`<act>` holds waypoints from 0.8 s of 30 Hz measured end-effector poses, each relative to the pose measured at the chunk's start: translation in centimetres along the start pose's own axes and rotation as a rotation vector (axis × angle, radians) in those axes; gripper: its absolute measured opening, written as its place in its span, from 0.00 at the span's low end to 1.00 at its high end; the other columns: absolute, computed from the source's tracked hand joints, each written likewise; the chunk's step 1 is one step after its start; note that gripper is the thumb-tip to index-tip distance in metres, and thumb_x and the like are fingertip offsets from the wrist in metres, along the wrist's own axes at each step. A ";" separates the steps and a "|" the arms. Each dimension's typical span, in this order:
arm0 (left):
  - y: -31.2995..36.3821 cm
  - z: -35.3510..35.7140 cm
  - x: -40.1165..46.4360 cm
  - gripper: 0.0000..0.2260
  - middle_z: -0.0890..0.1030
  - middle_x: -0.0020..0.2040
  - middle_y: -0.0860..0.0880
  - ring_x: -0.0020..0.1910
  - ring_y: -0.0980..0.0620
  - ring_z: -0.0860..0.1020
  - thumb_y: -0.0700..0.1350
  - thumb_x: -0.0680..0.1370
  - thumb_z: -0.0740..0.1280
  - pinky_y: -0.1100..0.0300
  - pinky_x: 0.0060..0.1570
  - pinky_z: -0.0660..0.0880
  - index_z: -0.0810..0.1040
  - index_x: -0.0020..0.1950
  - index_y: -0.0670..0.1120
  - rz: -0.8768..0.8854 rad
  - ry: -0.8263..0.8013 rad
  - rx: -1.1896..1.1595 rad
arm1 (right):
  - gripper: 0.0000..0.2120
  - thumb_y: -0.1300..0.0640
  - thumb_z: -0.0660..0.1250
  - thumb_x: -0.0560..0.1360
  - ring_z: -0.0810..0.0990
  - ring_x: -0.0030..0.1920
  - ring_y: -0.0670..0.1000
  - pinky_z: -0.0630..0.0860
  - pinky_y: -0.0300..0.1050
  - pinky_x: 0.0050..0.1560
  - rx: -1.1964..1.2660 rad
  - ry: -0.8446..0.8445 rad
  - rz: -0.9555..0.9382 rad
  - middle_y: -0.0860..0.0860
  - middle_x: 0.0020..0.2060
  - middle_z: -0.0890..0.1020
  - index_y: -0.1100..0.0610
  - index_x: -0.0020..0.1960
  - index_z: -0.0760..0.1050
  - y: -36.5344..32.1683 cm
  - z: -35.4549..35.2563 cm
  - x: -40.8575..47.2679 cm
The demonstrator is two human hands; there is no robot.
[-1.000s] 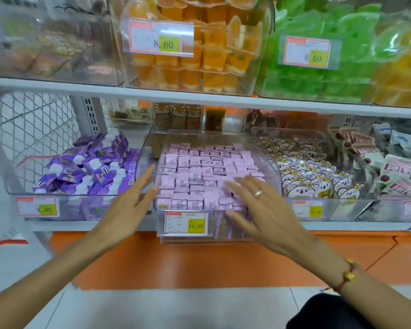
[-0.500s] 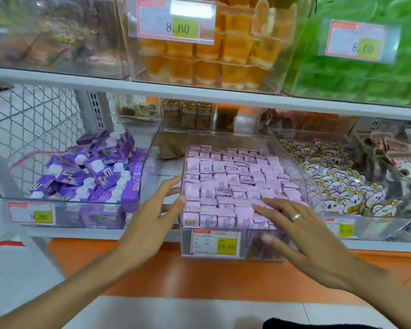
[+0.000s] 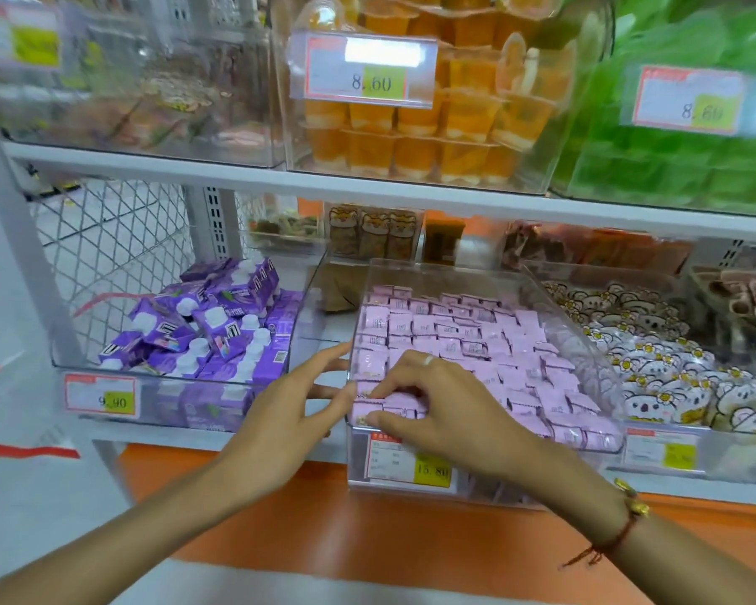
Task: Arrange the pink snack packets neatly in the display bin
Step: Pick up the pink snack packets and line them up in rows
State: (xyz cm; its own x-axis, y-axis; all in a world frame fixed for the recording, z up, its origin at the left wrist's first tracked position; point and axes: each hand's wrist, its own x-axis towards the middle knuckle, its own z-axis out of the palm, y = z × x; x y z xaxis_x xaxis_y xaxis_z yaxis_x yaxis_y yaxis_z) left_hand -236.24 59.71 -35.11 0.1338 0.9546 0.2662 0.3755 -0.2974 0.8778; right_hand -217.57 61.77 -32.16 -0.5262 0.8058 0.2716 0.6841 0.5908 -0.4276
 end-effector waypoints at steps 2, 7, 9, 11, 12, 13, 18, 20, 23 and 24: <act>-0.1 -0.2 0.0 0.14 0.78 0.56 0.58 0.46 0.60 0.80 0.47 0.76 0.67 0.57 0.40 0.81 0.74 0.59 0.61 -0.037 0.040 -0.062 | 0.08 0.45 0.71 0.70 0.72 0.38 0.37 0.68 0.38 0.42 0.117 0.038 0.074 0.41 0.39 0.74 0.48 0.45 0.81 -0.2 0.3 0.3; 0.5 -0.3 0.3 0.08 0.79 0.55 0.55 0.47 0.55 0.80 0.45 0.76 0.68 0.60 0.38 0.80 0.76 0.54 0.54 -0.086 0.061 -0.098 | 0.03 0.53 0.69 0.73 0.71 0.43 0.43 0.66 0.36 0.42 0.007 0.154 0.044 0.44 0.41 0.75 0.51 0.42 0.81 -1.2 0.4 0.4; 0.8 -0.3 0.1 0.09 0.79 0.55 0.56 0.48 0.56 0.80 0.48 0.76 0.67 0.60 0.41 0.80 0.75 0.55 0.55 -0.071 0.052 -0.079 | 0.04 0.53 0.67 0.74 0.72 0.45 0.45 0.70 0.42 0.44 -0.040 0.236 -0.003 0.44 0.42 0.76 0.51 0.43 0.79 -1.6 0.5 0.2; 1.2 -0.3 -0.2 0.13 0.79 0.56 0.58 0.50 0.59 0.79 0.56 0.74 0.65 0.56 0.46 0.80 0.75 0.57 0.56 -0.055 0.034 -0.035 | 0.04 0.56 0.66 0.76 0.75 0.42 0.45 0.74 0.46 0.43 0.130 0.314 -0.010 0.44 0.40 0.78 0.53 0.44 0.78 -2.1 0.2 0.2; 1.4 -0.3 -0.3 0.17 0.79 0.56 0.59 0.51 0.61 0.78 0.60 0.71 0.64 0.55 0.50 0.79 0.75 0.58 0.56 -0.052 0.035 -0.014 | 0.04 0.57 0.65 0.77 0.76 0.41 0.45 0.75 0.45 0.43 0.223 0.370 -0.012 0.45 0.39 0.79 0.54 0.44 0.77 -2.3 -0.1 0.3; 1.5 -0.3 -0.3 0.22 0.79 0.56 0.60 0.52 0.62 0.78 0.64 0.69 0.63 0.56 0.52 0.78 0.75 0.59 0.56 -0.048 0.051 0.008 | 0.04 0.58 0.65 0.77 0.77 0.41 0.45 0.75 0.43 0.42 0.298 0.439 -0.008 0.45 0.40 0.80 0.54 0.44 0.77 -2.6 -0.5 0.4; 2.8 -0.5 -0.3 0.29 0.73 0.63 0.62 0.61 0.64 0.72 0.65 0.69 0.68 0.62 0.59 0.72 0.67 0.67 0.58 0.136 0.148 0.075 | 0.06 0.59 0.63 0.78 0.78 0.37 0.44 0.76 0.35 0.39 0.766 0.716 0.157 0.52 0.38 0.79 0.61 0.46 0.75 -2.7 -2.4 0.0; 3.4 -0.1 -0.4 0.29 0.72 0.63 0.64 0.61 0.66 0.71 0.61 0.69 0.72 0.69 0.58 0.68 0.67 0.67 0.58 0.237 0.128 0.132 | 0.09 0.57 0.62 0.79 0.79 0.35 0.44 0.78 0.34 0.40 1.000 0.672 0.290 0.53 0.38 0.80 0.63 0.47 0.75 -2.4 -2.7 -0.3; 3.9 0.3 -0.3 0.21 0.78 0.56 0.62 0.54 0.65 0.75 0.49 0.70 0.75 0.73 0.52 0.69 0.74 0.61 0.56 0.364 0.186 0.171 | 0.09 0.58 0.62 0.79 0.80 0.34 0.43 0.78 0.33 0.39 1.256 0.524 0.412 0.51 0.34 0.81 0.63 0.48 0.76 -1.9 -2.9 -0.5; 4.1 0.2 -0.2 0.18 0.80 0.53 0.62 0.51 0.64 0.77 0.46 0.71 0.75 0.72 0.49 0.71 0.76 0.58 0.56 0.359 0.209 0.133 | 0.09 0.57 0.62 0.79 0.81 0.33 0.44 0.78 0.33 0.38 1.324 0.475 0.440 0.50 0.32 0.81 0.63 0.48 0.77 -1.8 -3.0 -0.5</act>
State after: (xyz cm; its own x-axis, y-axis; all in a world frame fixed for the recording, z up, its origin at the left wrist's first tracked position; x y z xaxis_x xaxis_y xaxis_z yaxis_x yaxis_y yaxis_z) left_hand -234.54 58.32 -31.63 0.0940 0.7694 0.6318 0.4553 -0.5976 0.6600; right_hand -217.01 60.43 -28.97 -0.0129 0.9985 0.0531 -0.3467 0.0453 -0.9369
